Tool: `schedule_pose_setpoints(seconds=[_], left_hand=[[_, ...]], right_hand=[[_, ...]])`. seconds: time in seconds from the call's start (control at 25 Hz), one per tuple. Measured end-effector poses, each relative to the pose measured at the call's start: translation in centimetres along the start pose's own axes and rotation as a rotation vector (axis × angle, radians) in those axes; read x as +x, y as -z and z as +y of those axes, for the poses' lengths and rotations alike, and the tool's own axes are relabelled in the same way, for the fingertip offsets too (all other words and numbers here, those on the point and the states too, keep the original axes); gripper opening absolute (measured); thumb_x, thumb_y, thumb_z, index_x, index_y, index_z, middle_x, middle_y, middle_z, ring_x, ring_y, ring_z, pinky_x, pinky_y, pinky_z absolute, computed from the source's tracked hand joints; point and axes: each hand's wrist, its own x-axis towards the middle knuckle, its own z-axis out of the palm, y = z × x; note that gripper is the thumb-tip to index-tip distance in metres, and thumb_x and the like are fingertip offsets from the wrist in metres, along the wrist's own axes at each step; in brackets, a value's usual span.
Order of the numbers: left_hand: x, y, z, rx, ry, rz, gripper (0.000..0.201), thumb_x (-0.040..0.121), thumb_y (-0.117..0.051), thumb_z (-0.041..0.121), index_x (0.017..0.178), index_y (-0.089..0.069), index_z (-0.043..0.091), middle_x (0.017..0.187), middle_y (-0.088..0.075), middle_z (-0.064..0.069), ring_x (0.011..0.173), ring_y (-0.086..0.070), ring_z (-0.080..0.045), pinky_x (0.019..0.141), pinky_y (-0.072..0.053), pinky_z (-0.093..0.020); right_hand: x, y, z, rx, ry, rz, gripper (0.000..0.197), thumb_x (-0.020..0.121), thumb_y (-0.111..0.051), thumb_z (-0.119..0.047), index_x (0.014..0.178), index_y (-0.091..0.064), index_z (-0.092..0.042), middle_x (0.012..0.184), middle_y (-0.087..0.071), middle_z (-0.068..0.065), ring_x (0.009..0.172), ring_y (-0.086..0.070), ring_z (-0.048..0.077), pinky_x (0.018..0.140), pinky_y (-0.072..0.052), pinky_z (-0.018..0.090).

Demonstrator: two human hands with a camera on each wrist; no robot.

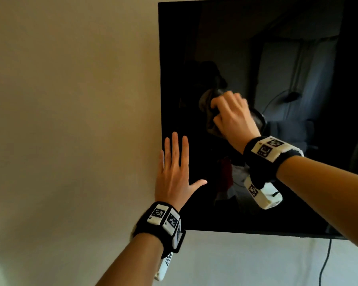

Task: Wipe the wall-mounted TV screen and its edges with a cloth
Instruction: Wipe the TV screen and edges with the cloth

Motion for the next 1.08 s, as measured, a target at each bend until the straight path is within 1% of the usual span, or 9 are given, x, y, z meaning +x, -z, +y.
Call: schedule_pose_setpoints(seconds=[0.08, 0.2, 0.28, 0.4, 0.52, 0.72, 0.88, 1.0, 1.08], left_hand=[[-0.7, -0.4, -0.6, -0.015, -0.012, -0.032, 0.121, 0.065, -0.067, 0.070, 0.151, -0.009, 0.008, 0.158, -0.005, -0.017, 0.145, -0.010, -0.033, 0.114, -0.027, -0.047], [-0.8, -0.8, -1.1, -0.074, -0.035, -0.061, 0.117, 0.068, -0.066, 0.068, 0.152, -0.008, 0.009, 0.159, -0.004, -0.015, 0.146, -0.009, -0.031, 0.112, -0.031, -0.047], [-1.2, -0.9, -1.4, -0.171, -0.025, -0.036, 0.114, 0.072, -0.067, 0.062, 0.152, -0.004, 0.012, 0.159, 0.002, -0.013, 0.146, -0.004, -0.027, 0.112, -0.033, -0.043], [-2.4, -1.4, -1.6, -0.520, 0.169, 0.024, 0.094, 0.088, -0.057, 0.045, 0.150, 0.010, 0.021, 0.158, 0.014, 0.000, 0.144, -0.002, -0.013, 0.110, -0.027, -0.019], [-2.9, -1.9, -1.4, -0.858, 0.456, 0.012, 0.064, 0.099, -0.037, 0.036, 0.150, 0.000, 0.024, 0.158, -0.009, 0.005, 0.142, -0.020, -0.008, 0.100, -0.014, 0.005], [-2.2, -2.6, -1.6, -0.969, 0.595, 0.100, 0.044, 0.103, -0.027, 0.026, 0.147, -0.030, 0.024, 0.148, -0.040, 0.002, 0.134, -0.038, -0.008, 0.091, -0.023, 0.007], [-2.2, -2.5, -1.5, -0.967, 0.643, 0.097, 0.042, 0.103, -0.028, 0.027, 0.144, -0.037, 0.020, 0.143, -0.047, 0.000, 0.131, -0.043, -0.014, 0.093, -0.028, -0.006], [-2.5, -2.6, -1.7, -0.971, 0.640, 0.089, 0.041, 0.103, -0.029, 0.027, 0.143, -0.039, 0.024, 0.143, -0.048, 0.002, 0.130, -0.044, -0.012, 0.092, -0.029, -0.004], [-3.0, -3.0, -2.0, -0.974, 0.635, 0.081, 0.041, 0.103, -0.029, 0.027, 0.143, -0.039, 0.024, 0.142, -0.048, 0.002, 0.129, -0.045, -0.012, 0.085, -0.027, 0.007]], right_hand=[[0.1, -0.4, -0.3, -0.005, 0.179, -0.101, 0.020, 0.074, -0.048, -0.007, 0.093, -0.055, -0.003, 0.086, -0.053, 0.018, 0.078, -0.039, 0.029, 0.066, -0.030, 0.038], [2.3, -0.3, -0.3, 0.109, -0.122, 0.075, 0.021, 0.073, -0.049, -0.001, 0.093, -0.056, -0.002, 0.088, -0.053, 0.020, 0.079, -0.046, 0.032, 0.070, -0.031, 0.036], [1.7, -1.1, -1.9, 0.072, -0.070, 0.058, 0.022, 0.073, -0.050, -0.001, 0.095, -0.056, -0.001, 0.089, -0.053, 0.020, 0.079, -0.045, 0.032, 0.070, -0.030, 0.036], [1.2, -2.0, -2.9, 0.033, 0.161, -0.067, 0.021, 0.076, -0.050, -0.005, 0.097, -0.055, -0.003, 0.090, -0.053, 0.017, 0.080, -0.041, 0.028, 0.069, -0.031, 0.035], [3.1, -2.2, -3.6, 0.115, -0.056, 0.051, 0.020, 0.078, -0.050, 0.000, 0.097, -0.056, -0.002, 0.092, -0.053, 0.017, 0.080, -0.043, 0.028, 0.071, -0.035, 0.037], [1.2, -3.8, -5.6, -0.040, 0.324, -0.151, 0.024, 0.081, -0.046, -0.010, 0.103, -0.053, -0.004, 0.095, -0.054, 0.015, 0.082, -0.048, 0.031, 0.068, -0.038, 0.038], [3.1, -3.5, -6.0, 0.011, 0.070, -0.062, 0.022, 0.080, -0.045, -0.008, 0.099, -0.054, -0.003, 0.092, -0.054, 0.018, 0.080, -0.050, 0.033, 0.068, -0.037, 0.039], [1.1, -4.5, -7.3, -0.016, 0.284, -0.154, 0.027, 0.081, -0.043, -0.014, 0.103, -0.054, -0.003, 0.095, -0.055, 0.017, 0.081, -0.049, 0.032, 0.067, -0.039, 0.039], [2.1, -4.2, -6.8, 0.006, 0.267, -0.180, 0.026, 0.081, -0.044, -0.012, 0.102, -0.055, -0.002, 0.095, -0.056, 0.017, 0.081, -0.050, 0.033, 0.067, -0.042, 0.040]])
